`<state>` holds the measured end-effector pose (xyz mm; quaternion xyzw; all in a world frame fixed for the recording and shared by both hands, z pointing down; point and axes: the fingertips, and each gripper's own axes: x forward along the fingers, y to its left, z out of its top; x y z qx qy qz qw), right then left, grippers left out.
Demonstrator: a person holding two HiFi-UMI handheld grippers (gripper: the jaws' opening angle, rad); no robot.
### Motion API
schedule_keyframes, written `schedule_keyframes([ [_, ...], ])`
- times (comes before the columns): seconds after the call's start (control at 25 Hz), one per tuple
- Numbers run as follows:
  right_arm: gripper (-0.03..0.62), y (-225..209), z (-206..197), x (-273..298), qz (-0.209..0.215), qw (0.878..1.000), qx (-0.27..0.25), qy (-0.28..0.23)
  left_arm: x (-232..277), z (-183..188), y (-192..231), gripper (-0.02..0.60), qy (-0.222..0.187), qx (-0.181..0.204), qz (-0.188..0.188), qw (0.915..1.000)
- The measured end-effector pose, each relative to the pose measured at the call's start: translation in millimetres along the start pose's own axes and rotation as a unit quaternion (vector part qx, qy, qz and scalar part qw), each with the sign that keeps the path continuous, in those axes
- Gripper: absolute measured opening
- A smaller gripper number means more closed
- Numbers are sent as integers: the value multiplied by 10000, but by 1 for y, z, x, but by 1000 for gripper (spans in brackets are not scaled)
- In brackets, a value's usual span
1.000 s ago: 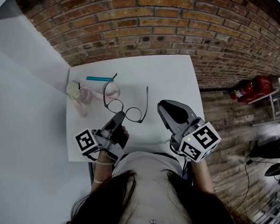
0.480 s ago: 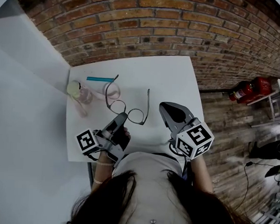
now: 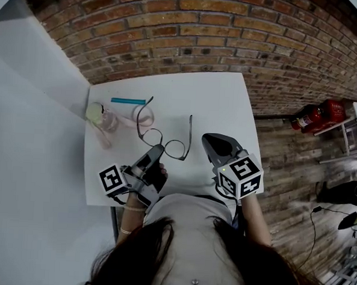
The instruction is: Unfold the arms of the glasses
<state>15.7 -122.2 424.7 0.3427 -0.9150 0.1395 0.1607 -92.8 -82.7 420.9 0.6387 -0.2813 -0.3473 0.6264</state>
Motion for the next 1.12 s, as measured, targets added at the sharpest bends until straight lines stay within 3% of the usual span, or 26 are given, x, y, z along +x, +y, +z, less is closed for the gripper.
schedule_keyframes([
  [1.12,6,8,-9,5,101,9994,-242,230,3,-1,3,21,61,-19,43,10000],
])
